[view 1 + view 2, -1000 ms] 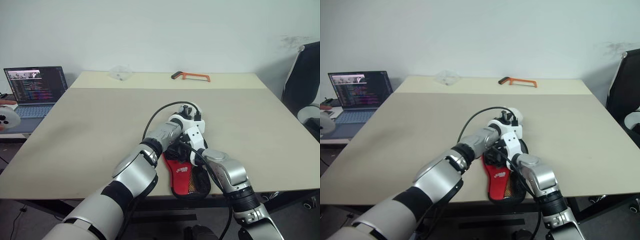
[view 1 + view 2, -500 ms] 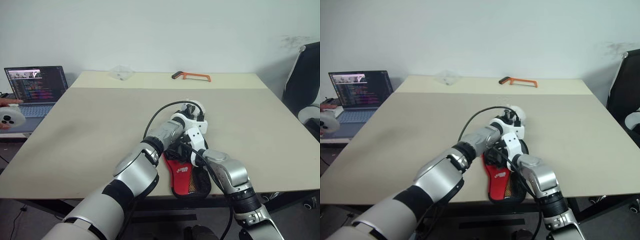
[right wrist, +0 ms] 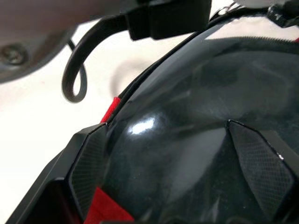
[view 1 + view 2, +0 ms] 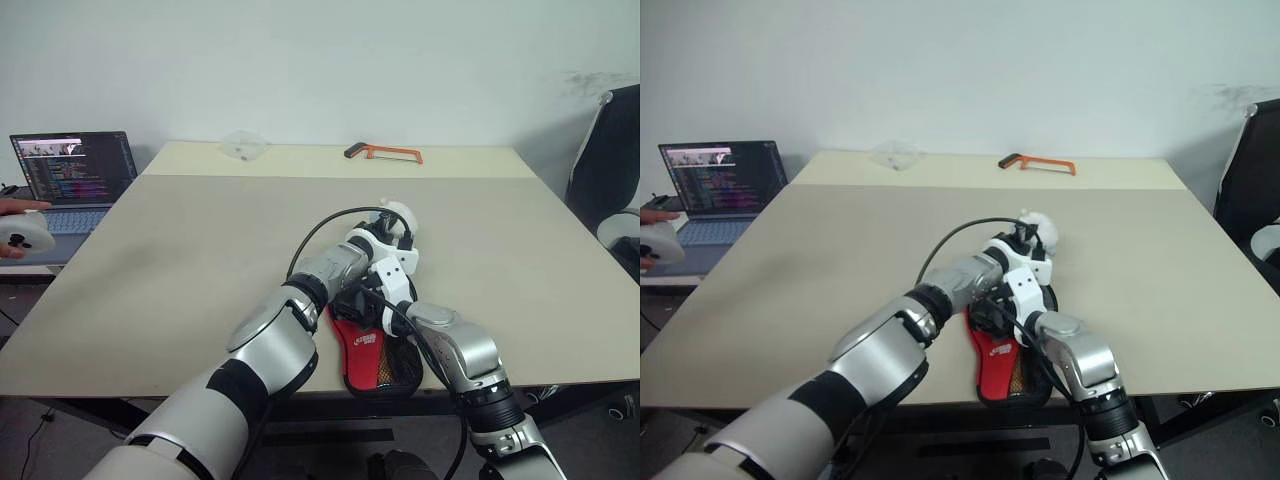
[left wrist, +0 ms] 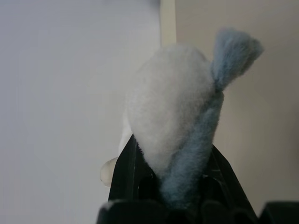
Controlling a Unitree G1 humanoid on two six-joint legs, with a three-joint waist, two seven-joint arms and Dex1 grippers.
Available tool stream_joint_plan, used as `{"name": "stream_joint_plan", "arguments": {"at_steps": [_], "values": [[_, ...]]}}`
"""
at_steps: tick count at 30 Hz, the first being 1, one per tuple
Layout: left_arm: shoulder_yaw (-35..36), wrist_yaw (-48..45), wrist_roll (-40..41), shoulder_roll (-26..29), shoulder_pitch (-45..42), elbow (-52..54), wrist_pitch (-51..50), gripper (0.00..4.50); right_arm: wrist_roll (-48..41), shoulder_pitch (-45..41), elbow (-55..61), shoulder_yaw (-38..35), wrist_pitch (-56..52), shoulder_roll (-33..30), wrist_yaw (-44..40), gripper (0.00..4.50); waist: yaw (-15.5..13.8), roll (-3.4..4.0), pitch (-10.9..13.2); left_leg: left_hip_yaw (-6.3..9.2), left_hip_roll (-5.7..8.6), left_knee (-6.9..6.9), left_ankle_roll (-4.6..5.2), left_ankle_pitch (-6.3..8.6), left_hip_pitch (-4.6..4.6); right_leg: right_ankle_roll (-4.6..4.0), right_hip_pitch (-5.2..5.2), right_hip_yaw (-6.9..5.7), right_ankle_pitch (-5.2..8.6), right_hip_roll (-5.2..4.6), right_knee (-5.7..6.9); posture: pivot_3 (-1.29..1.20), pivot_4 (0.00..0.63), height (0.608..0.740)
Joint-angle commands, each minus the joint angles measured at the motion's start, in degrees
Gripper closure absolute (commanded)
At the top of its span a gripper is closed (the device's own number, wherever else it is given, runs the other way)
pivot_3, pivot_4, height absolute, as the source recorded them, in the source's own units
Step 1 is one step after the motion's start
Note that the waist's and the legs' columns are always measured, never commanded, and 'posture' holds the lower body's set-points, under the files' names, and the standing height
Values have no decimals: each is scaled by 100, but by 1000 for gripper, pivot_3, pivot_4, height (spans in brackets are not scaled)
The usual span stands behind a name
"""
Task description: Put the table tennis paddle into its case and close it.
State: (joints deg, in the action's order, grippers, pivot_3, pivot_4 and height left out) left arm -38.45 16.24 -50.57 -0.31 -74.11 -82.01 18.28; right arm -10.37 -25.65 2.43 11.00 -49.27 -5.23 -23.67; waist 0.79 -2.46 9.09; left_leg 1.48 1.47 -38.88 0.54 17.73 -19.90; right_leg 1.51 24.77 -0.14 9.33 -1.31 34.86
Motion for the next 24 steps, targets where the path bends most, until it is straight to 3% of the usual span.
{"name": "stream_joint_plan", "arguments": {"at_steps": [1,6,14,24], "values": [[-84,156,-69,-114,-306,208,241,4069,-50,479,-631,221,-795,-60,-6,0,0,0,0,0,0,0,0,0,0,0,-1,0,0,0,0,0,150,740],[-112,220,-112,-23,-273,210,438,4069,-61,505,-589,216,-821,-76,-13,0,0,0,0,1,-1,1,0,0,1,0,-1,-4,2,-3,0,0,150,740],[-49,146,-50,74,-200,186,284,4069,-447,869,345,188,-1138,-612,-419,0,-65,3,2,18,0,2,-4,3,-1,23,-8,-29,19,-8,-1,0,150,740],[-23,99,-13,119,-141,183,284,4069,-338,1211,978,-246,311,-670,-119,0,-72,22,42,37,3,5,-8,7,-14,39,-3,-43,34,-23,-1,0,150,740]]}}
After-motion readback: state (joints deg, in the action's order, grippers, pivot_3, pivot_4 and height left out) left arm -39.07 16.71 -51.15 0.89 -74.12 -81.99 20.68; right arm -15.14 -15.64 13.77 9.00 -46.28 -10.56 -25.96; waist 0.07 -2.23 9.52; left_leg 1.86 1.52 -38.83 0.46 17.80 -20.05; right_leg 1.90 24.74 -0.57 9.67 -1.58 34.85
